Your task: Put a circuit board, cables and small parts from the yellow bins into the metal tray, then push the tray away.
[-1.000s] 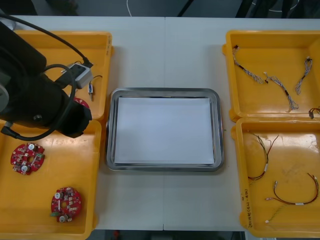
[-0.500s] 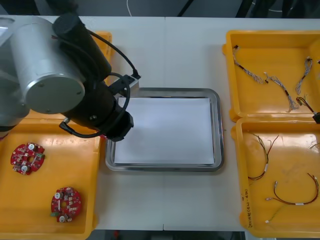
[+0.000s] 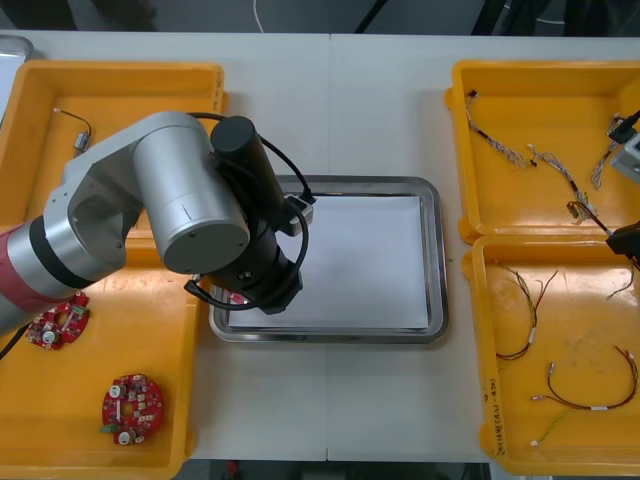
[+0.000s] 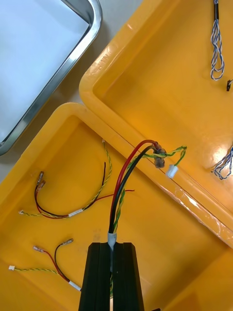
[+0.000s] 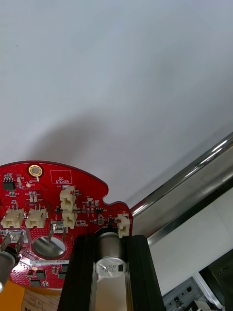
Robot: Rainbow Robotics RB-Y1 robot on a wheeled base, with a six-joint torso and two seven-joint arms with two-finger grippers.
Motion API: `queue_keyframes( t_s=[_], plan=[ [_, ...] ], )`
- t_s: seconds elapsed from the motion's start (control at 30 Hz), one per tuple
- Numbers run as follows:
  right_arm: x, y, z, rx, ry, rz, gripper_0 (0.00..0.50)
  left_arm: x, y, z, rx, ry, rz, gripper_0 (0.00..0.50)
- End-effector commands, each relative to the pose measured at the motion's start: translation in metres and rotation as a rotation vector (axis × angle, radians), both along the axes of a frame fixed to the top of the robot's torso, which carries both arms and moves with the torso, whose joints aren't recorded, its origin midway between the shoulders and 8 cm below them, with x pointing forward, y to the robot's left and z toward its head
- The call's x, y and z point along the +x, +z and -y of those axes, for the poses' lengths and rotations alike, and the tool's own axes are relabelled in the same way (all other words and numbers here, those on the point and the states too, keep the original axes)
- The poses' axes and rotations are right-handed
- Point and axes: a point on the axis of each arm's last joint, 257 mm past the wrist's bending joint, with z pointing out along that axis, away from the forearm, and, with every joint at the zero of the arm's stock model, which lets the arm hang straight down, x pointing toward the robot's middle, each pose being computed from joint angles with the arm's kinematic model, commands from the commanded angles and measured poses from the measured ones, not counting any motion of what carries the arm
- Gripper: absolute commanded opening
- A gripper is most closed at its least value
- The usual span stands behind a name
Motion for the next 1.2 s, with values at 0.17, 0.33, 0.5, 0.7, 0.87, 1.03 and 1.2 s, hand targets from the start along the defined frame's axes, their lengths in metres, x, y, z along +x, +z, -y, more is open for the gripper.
queue_keyframes(
  t_s=[0.17,0.33,0.5,0.7,0.87,1.03,1.2],
  plan=[
    [-0.005,0.016,-0.007,-0.088,0.031,0.033,0.0,0.003,-0.006,0.033,-0.042,0.025,0.019,0.0],
    [-0.007,0.018,-0.011,-0.101,0.037,0.04,0.0,0.002,-0.011,0.035,-0.043,0.028,0.018,0.0],
    [-0.007,0.018,-0.011,-0.1,0.034,0.04,0.0,0.003,-0.018,0.035,-0.04,0.029,0.02,0.003],
    [-0.008,0.018,-0.011,-0.099,0.04,0.038,0.0,0.002,-0.021,0.036,-0.044,0.027,0.02,0.103],
    [-0.008,0.018,-0.012,-0.096,0.041,0.038,0.0,0.003,-0.022,0.033,-0.043,0.036,0.019,0.394],
    [-0.008,0.018,-0.013,-0.095,0.045,0.039,0.0,0.005,-0.02,0.03,-0.044,0.047,0.022,0.5],
    [-0.006,0.019,-0.011,-0.102,0.042,0.043,0.0,0.011,-0.001,0.031,-0.074,0.062,0.038,0.5]
  ],
)
